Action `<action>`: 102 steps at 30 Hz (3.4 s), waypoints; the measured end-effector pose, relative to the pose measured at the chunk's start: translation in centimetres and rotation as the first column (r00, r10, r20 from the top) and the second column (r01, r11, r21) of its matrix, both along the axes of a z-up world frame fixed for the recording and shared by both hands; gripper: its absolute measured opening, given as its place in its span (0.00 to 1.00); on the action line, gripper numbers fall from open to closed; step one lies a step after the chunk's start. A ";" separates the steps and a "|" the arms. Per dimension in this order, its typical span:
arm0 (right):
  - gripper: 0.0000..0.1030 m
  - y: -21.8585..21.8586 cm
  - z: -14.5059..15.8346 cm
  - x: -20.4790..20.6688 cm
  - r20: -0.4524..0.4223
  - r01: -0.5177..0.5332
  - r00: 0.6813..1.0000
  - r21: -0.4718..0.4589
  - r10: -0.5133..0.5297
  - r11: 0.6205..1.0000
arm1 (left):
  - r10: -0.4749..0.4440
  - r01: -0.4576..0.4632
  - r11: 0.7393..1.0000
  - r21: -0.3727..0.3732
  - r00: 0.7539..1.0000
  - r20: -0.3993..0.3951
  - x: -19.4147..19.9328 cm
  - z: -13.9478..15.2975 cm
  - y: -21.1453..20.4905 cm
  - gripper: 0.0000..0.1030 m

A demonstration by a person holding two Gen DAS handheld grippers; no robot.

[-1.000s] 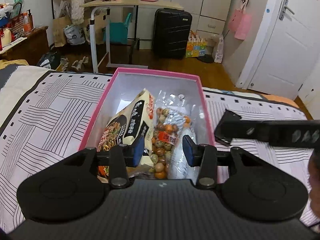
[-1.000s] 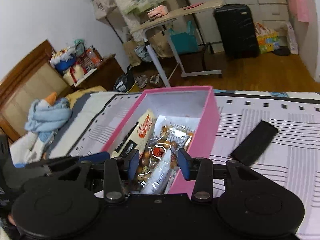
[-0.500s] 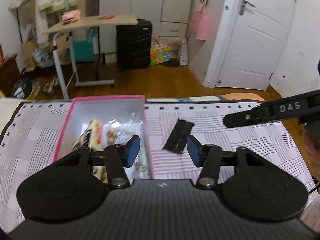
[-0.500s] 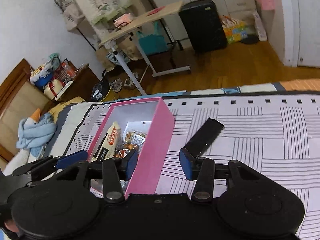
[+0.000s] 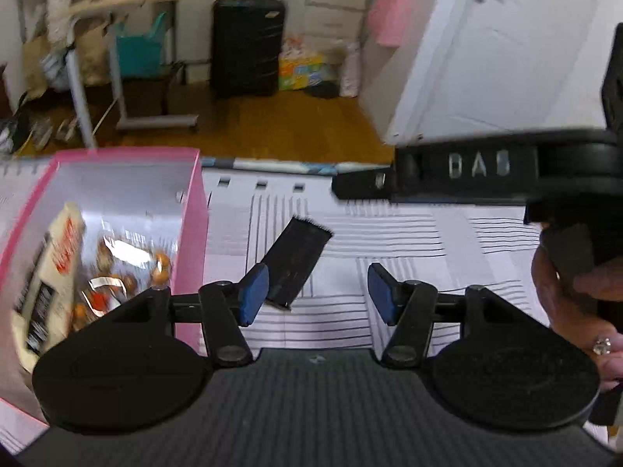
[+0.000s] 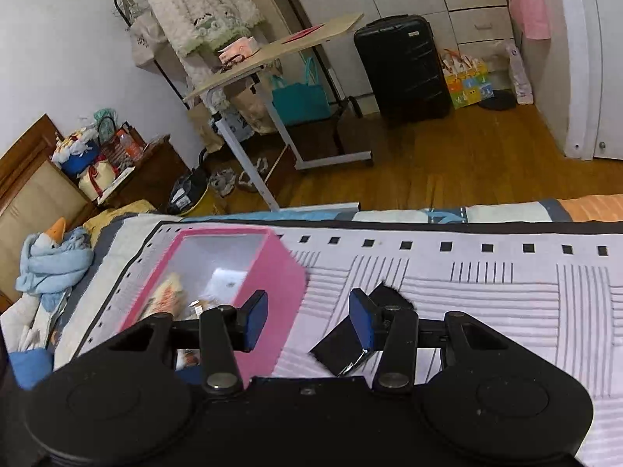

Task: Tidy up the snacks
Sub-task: 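Move both grippers to the black packet and close them on it, then lift the black packet with both grippers and carry it over the pink box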

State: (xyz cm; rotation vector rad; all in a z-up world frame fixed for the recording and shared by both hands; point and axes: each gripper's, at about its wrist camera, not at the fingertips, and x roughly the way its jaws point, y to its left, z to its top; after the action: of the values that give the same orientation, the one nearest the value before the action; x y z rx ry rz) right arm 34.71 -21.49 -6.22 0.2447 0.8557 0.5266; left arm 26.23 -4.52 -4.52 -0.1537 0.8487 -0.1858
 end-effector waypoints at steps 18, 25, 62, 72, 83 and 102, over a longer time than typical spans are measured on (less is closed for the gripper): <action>0.50 -3.4 -11.7 4.6 0.045 0.056 0.997 0.022 -0.057 0.998 | 0.228 -0.227 0.974 -0.017 0.973 0.023 3.3 -10.9 -0.7 0.50; 0.50 -2.9 -12.5 5.9 0.045 0.067 0.997 0.049 -0.069 0.997 | 0.248 -0.248 0.967 -0.053 0.969 -0.007 3.7 -12.3 -0.3 0.50; 0.38 -3.2 -13.9 6.1 -0.056 -0.018 0.998 0.085 0.022 0.996 | 0.277 -0.294 0.933 -0.208 0.955 -0.104 5.1 -14.1 2.2 0.48; 0.33 -4.4 -11.6 6.0 -0.207 -0.184 0.963 -0.025 0.175 0.983 | 0.191 -0.206 0.943 -0.263 0.978 -0.083 5.5 -14.0 1.9 0.46; 0.37 -3.9 -11.4 4.2 -0.237 -0.134 0.966 -0.106 0.106 0.985 | 0.102 -0.133 0.949 -0.287 0.987 -0.120 5.8 -14.2 1.3 0.46; 0.52 -4.4 -6.8 -5.1 -0.257 -0.003 0.965 -0.171 -0.041 0.985 | -0.081 0.051 0.964 -0.263 0.991 -0.105 0.8 -9.8 -0.3 0.48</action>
State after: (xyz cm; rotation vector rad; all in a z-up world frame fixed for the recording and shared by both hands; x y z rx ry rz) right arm 29.58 -25.88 -13.03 0.1668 1.1472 0.4051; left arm 27.07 -4.78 -14.31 -0.3850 0.9428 -0.3540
